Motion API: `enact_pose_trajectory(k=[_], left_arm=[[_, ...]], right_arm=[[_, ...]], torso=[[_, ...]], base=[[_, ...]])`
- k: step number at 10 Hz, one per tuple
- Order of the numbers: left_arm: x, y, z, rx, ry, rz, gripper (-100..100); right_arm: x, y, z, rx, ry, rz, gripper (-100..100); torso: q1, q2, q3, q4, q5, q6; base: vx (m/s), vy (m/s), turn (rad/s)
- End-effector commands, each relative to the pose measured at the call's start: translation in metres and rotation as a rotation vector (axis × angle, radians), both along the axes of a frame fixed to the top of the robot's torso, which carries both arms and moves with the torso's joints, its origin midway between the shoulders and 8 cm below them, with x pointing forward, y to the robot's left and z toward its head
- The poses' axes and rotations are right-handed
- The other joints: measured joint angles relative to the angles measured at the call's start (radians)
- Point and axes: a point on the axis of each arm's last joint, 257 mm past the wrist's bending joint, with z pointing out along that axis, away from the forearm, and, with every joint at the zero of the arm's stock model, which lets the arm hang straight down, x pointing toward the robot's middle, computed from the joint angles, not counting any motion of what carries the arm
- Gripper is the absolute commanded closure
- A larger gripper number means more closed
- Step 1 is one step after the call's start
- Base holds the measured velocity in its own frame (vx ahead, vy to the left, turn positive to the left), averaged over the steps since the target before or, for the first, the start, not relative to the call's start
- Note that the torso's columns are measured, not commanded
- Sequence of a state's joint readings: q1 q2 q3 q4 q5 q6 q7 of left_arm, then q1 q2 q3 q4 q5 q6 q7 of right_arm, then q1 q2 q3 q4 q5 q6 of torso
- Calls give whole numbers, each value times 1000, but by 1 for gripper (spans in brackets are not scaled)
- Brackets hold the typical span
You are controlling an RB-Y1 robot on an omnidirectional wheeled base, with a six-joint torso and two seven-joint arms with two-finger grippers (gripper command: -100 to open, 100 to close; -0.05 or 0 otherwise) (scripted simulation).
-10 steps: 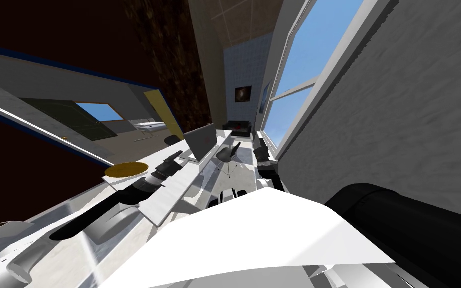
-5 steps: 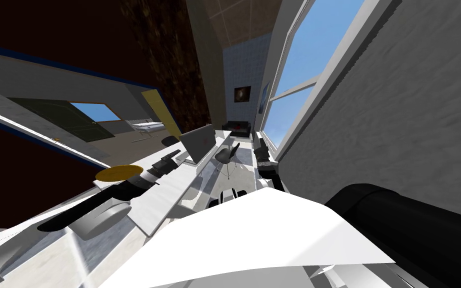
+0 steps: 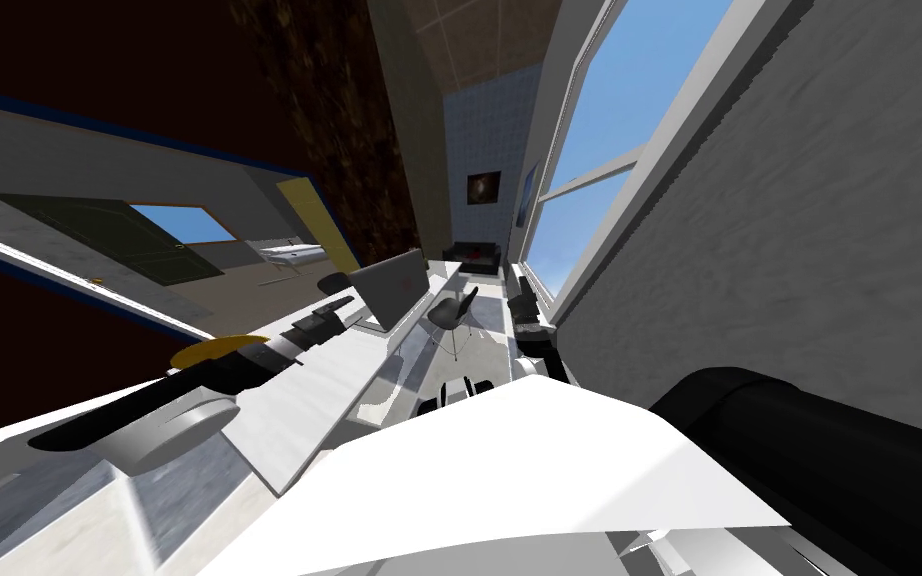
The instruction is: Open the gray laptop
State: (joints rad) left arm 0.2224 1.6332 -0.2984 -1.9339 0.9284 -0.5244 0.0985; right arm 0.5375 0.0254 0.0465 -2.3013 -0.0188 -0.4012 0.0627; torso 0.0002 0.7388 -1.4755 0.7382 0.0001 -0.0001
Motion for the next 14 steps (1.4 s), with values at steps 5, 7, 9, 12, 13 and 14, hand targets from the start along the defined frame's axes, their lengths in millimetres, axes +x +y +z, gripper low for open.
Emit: enact_pose_trajectory(k=[5,7,9,12,13,14], left_arm=[[22,44,28,140,15,70,-100],[27,52,36,169,14,85,-100],[30,59,43,190,13,98,-100],[36,70,55,220,9,120,-100],[37,73,59,229,8,128,-100],[36,71,56,223,9,122,-100]], right_arm=[[0,0,0,0,0,0,0],[0,0,0,0,0,0,0],[0,0,0,0,0,0,0],[0,0,0,0,0,0,0],[0,0,0,0,0,0,0],[0,0,0,0,0,0,0]], torso=[[0,-1,-1,0,0,0],[0,-1,-1,0,0,0],[0,0,0,0,0,0],[0,-1,0,0,0,0],[0,-1,0,0,0,0],[-1,-1,-1,0,0,0]], base=[[39,-32,-15],[44,-34,-14],[22,-24,-9],[17,-14,-9],[24,-23,-12],[13,-12,-1]])
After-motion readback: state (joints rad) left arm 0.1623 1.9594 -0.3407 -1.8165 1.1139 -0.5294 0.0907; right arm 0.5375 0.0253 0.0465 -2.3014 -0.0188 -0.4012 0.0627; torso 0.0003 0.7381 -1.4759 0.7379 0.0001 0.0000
